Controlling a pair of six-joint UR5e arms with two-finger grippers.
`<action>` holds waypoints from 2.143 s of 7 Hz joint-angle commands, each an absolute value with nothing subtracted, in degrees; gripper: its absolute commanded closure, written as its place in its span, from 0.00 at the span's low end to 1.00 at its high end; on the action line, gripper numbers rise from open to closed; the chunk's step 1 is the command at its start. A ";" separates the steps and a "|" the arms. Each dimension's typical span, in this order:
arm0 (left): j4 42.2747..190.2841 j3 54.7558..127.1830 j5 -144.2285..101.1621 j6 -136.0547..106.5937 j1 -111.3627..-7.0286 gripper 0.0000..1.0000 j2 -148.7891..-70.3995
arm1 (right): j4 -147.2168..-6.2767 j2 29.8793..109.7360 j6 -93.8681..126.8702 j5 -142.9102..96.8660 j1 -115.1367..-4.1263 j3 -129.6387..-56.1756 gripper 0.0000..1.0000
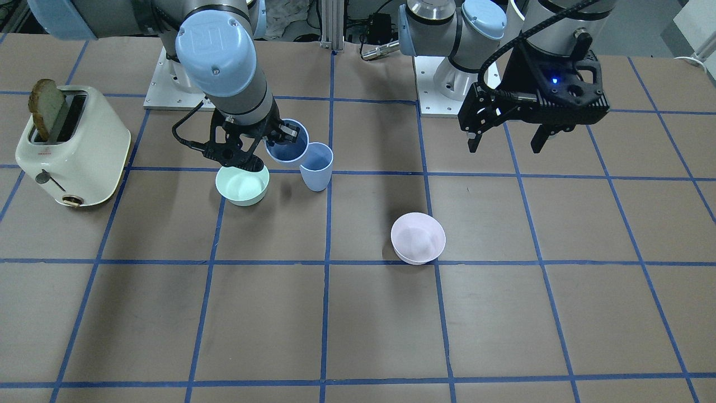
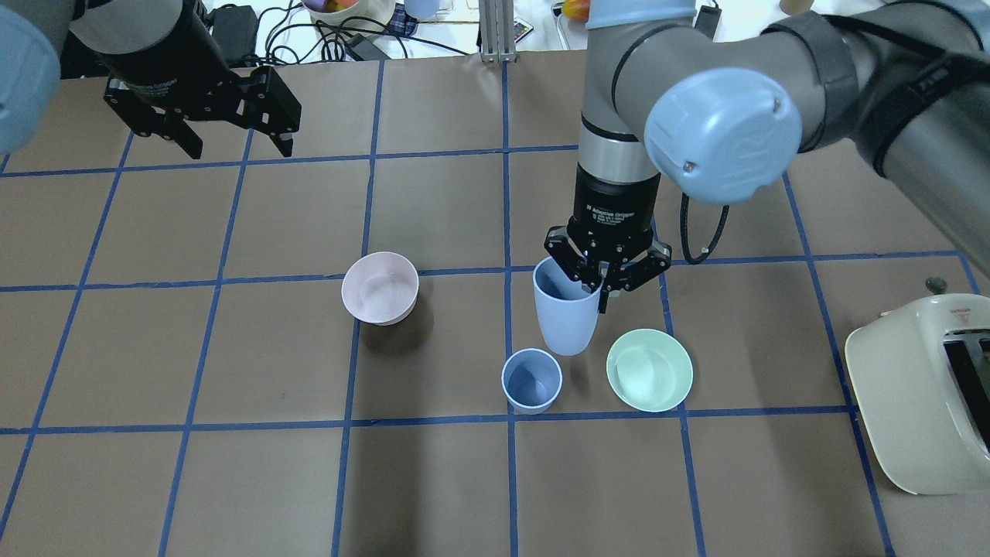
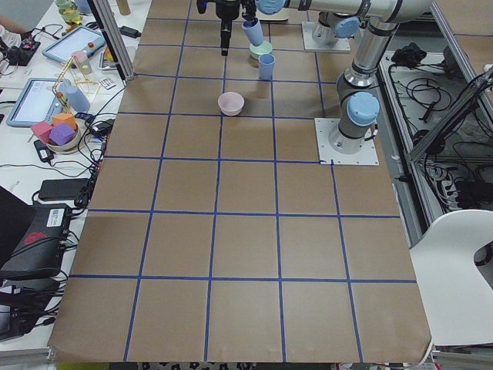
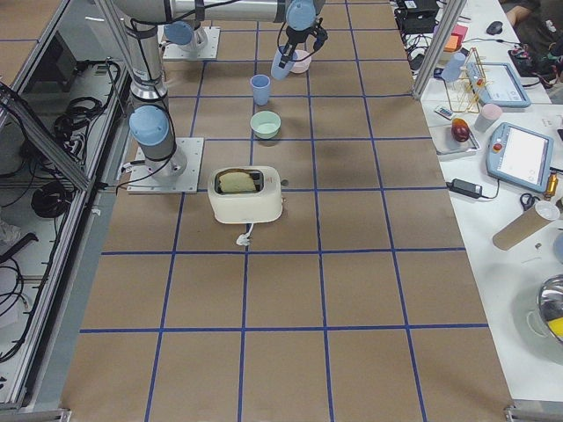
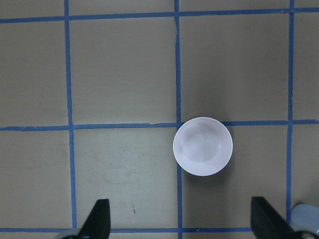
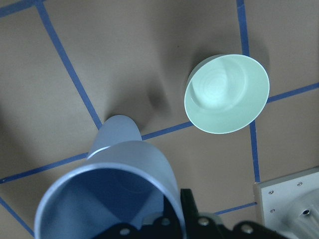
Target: Stack blue cups with both arms
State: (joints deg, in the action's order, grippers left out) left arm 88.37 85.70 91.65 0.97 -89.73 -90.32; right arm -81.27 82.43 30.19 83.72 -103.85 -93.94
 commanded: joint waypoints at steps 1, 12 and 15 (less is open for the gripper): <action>88.42 85.96 91.58 0.88 -89.74 0.00 -90.00 | -87.76 84.73 32.59 83.50 -105.89 -100.53 1.00; 100.02 84.20 91.40 0.35 -89.04 0.00 -86.48 | -93.67 83.50 34.19 80.51 -108.11 -103.54 1.00; 96.16 84.37 92.10 0.52 -88.51 0.00 -86.40 | -95.18 83.58 33.84 80.60 -108.11 -106.95 0.74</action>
State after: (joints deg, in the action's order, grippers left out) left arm 97.58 84.13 91.64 0.45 -88.66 -86.62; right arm -94.68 83.54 33.92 80.56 -108.11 -105.20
